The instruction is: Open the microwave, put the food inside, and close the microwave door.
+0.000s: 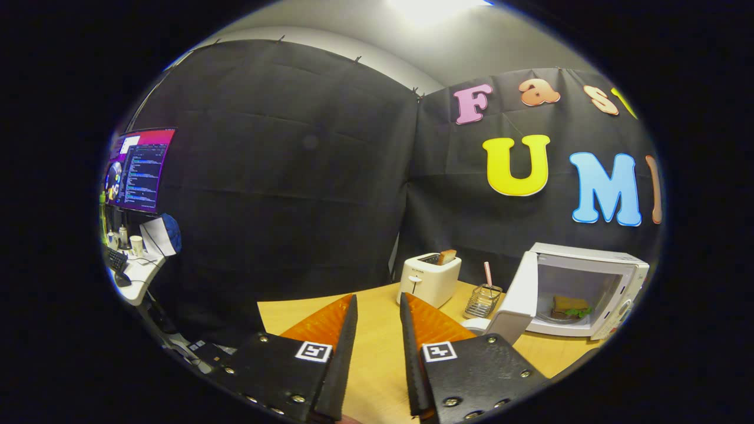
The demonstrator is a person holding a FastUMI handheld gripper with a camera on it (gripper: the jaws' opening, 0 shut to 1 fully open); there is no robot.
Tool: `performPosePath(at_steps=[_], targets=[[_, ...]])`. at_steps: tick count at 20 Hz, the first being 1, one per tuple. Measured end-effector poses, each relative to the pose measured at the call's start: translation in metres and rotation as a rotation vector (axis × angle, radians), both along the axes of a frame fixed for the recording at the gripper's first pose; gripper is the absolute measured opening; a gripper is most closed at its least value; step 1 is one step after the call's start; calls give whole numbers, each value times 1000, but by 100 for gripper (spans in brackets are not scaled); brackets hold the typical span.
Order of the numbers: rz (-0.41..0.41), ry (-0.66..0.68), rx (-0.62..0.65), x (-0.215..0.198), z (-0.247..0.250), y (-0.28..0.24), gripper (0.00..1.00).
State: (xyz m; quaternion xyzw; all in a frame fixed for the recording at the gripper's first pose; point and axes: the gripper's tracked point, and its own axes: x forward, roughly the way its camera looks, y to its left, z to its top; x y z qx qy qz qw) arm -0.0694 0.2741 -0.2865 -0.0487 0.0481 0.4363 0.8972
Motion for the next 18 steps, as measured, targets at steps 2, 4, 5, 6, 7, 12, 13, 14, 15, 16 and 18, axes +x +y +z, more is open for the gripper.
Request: performPosePath(at_steps=[2, 4, 5, 6, 7, 12, 13, 14, 15, 16, 18], targets=[[33, 33, -24, -4, -22, 13, 41], [-15, 39, -54, 10, -41, 11, 15], [-69, 28, -56, 22, -45, 3, 14], [-75, 37, -49, 20, -48, -2, 2], [-105, 46, -48, 27, -54, -5, 2], [-171, 113, -16, 37, -66, -28, 1], [-181, 107, -16, 38, -65, -33, 1], [-193, 97, -16, 40, -65, -39, 1], [-206, 87, -13, 41, -63, -46, 1], [-223, 79, -9, 42, -63, -53, 1], [-263, 52, -11, 48, -58, -71, 1]])
